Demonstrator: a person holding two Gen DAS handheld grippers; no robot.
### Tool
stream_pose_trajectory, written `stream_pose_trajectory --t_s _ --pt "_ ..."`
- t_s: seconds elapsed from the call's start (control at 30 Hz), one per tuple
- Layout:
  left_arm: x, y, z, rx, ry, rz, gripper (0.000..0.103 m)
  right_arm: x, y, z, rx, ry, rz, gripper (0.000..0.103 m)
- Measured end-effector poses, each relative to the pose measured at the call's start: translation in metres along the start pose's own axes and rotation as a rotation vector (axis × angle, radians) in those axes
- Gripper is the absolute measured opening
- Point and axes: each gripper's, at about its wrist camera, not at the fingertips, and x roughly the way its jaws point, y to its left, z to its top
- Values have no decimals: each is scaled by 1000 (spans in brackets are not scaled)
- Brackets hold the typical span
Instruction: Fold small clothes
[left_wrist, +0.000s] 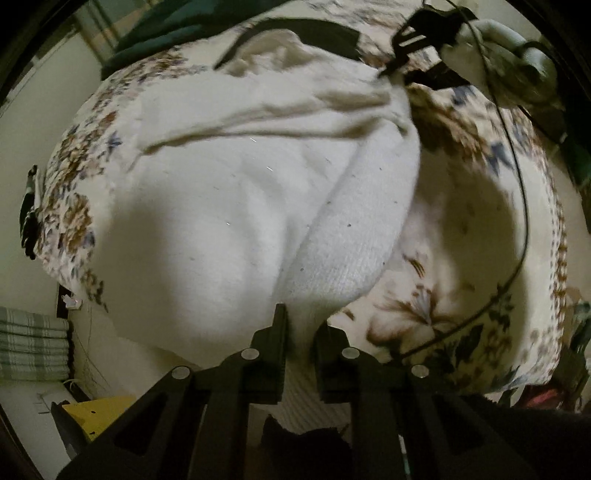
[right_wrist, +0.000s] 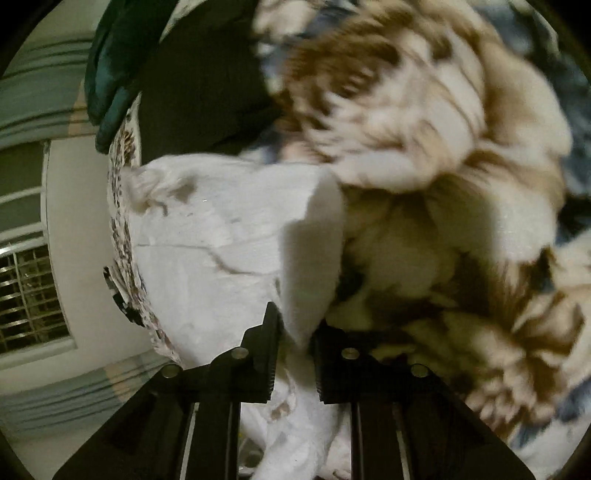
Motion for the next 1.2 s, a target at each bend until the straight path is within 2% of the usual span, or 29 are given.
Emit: stream_pose_trajectory --t_s 0.07,0.23,0.4,0.57,0.63,0.9,1.0,1.07,1.1,1.17,1.2 --pt "-6 20 5 -44 -7 -10 10 -12 21 -1 -23 -5 -24 15" --pt "-10 86 13 -204 2 -64 10 -25 109 5 -92 -27 -92 15" --pt "0 161 22 -325 2 -114 10 19 216 7 -172 -14 -132 15" --pt "27 245 22 -491 23 -191 10 104 322 14 -249 10 -218 15" --pt "37 271 16 -539 29 -204 10 151 363 17 -286 30 -266 14" --pt "92 333 -19 -674 90 -283 11 294 441 1 -410 114 -467 14" --pt "128 349 -39 -731 156 -309 16 323 450 -3 -421 126 -514 14" --pt "146 356 -54 -753 229 -284 16 334 456 -4 -434 136 -528 24" --pt "152 361 -63 -771 248 -295 17 334 459 -5 -441 135 -516 29" --pt "154 373 -81 -813 269 -301 21 331 461 -7 -443 152 -481 52" --pt "153 378 -87 -821 280 -290 21 327 461 -10 -446 156 -461 55"
